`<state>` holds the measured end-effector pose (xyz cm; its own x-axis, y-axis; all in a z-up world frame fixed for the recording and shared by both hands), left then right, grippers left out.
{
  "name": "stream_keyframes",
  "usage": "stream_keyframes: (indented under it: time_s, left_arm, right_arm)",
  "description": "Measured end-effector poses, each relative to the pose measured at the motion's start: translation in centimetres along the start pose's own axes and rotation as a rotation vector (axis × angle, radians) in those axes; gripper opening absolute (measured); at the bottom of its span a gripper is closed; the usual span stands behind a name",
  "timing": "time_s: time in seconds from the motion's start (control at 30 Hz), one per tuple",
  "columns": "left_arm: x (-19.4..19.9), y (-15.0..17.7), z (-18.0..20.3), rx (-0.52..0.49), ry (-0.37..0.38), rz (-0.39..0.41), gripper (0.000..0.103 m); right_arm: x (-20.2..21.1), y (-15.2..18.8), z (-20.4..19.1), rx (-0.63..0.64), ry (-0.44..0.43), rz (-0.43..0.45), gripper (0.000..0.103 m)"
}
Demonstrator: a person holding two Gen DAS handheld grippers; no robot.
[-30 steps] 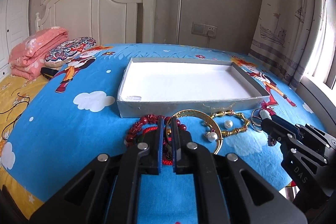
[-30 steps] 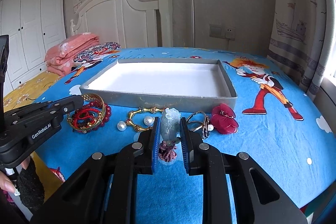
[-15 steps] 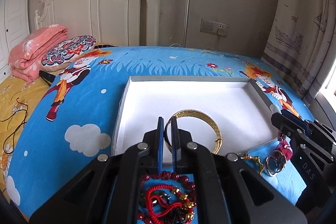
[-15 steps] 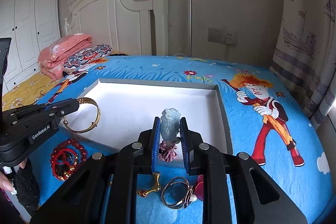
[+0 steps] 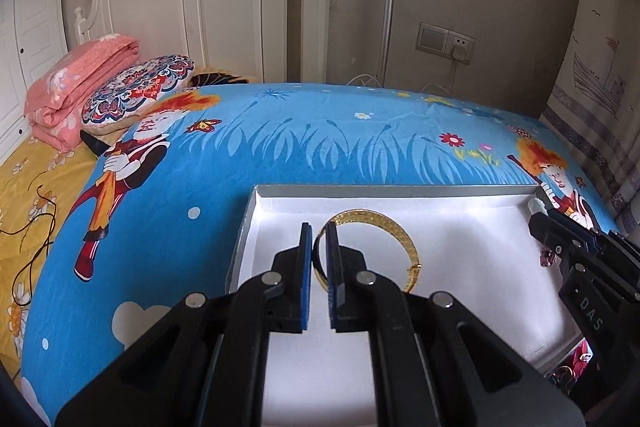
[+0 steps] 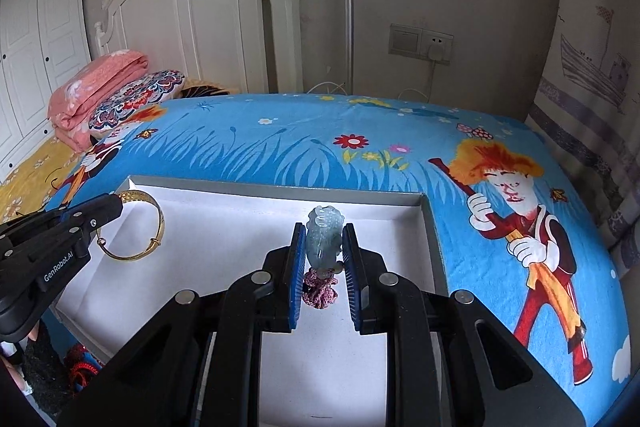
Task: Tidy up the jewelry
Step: 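Carry pendant and bangle into the white tray and open both tools, then move the right tool to the red flower brooch and grasp it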
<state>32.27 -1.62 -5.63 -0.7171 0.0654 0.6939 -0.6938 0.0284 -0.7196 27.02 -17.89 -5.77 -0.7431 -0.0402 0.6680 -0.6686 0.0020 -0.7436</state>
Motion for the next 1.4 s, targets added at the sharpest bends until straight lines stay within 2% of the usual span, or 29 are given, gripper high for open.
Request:
stream_keyframes:
  time_s: [0.2,0.27,0.33,0.5,0.6,0.67,0.87,0.93,1.03,1.17,1.23,1.4]
  left_arm:
    - [-1.5,0.1,-0.3,0.006,-0.017,-0.034,0.01]
    - [-1.6,0.2,-0.4,0.01,-0.024,-0.033,0.019]
    - [-1.4,0.2,-0.4,0.008,-0.031,-0.021,0.023]
    - [-0.4,0.2,-0.7,0.005,-0.056,0.011,0.042]
    - [0.8,0.3,-1.1,0.012,-0.073,0.041,0.057]
    - [2.0,0.4,-1.3,0.019,-0.084,0.073,0.069]
    - [7.5,1.7,-1.6,0.022,-0.117,0.208,0.095]
    - [9.3,2.6,-1.4,0.006,-0.127,0.248,0.098]
    - [11.3,4.3,-1.2,-0.005,-0.117,0.266,0.098]
    - [12.5,6.9,-1.4,0.002,-0.089,0.244,0.098]
    - [12.7,8.3,-1.7,0.011,-0.08,0.223,0.098]
    - [12.6,11.9,-2.1,-0.01,-0.075,0.188,0.098]
  right_arm:
    - [-0.8,-0.3,0.0,-0.005,0.011,-0.027,0.021]
    - [-0.9,-0.4,0.1,-0.007,0.018,-0.031,0.028]
    - [-0.8,-0.5,0.1,-0.013,0.016,-0.024,0.034]
    - [0.1,-0.3,0.4,-0.009,0.022,-0.01,0.034]
    - [1.3,-0.3,0.5,-0.009,0.018,0.008,0.034]
    - [2.4,-0.2,0.6,-0.009,0.012,0.025,0.034]
    - [6.6,1.6,0.9,-0.008,-0.009,0.086,0.034]
    - [7.7,2.8,1.3,-0.014,-0.009,0.093,0.038]
    - [9.0,4.8,2.3,-0.03,0.005,0.096,0.04]
    - [10.2,7.7,3.5,-0.054,0.013,0.083,0.043]
    - [10.6,9.1,3.9,-0.068,0.013,0.075,0.053]
    - [10.7,12.2,4.1,-0.08,0.002,0.034,0.053]
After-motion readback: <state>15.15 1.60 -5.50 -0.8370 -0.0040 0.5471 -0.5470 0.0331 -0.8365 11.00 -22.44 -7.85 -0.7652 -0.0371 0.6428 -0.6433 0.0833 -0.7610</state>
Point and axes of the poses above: each gripper's, at about its wrist camera, not at the fingertips, and x roughly against the way its jaws point, z to its right, y to its underside, the point moved 8 cm from there along -x, roughly the way its jaws point, and after that the axes turned 2 degrees about -z, right-handed, at the moved point
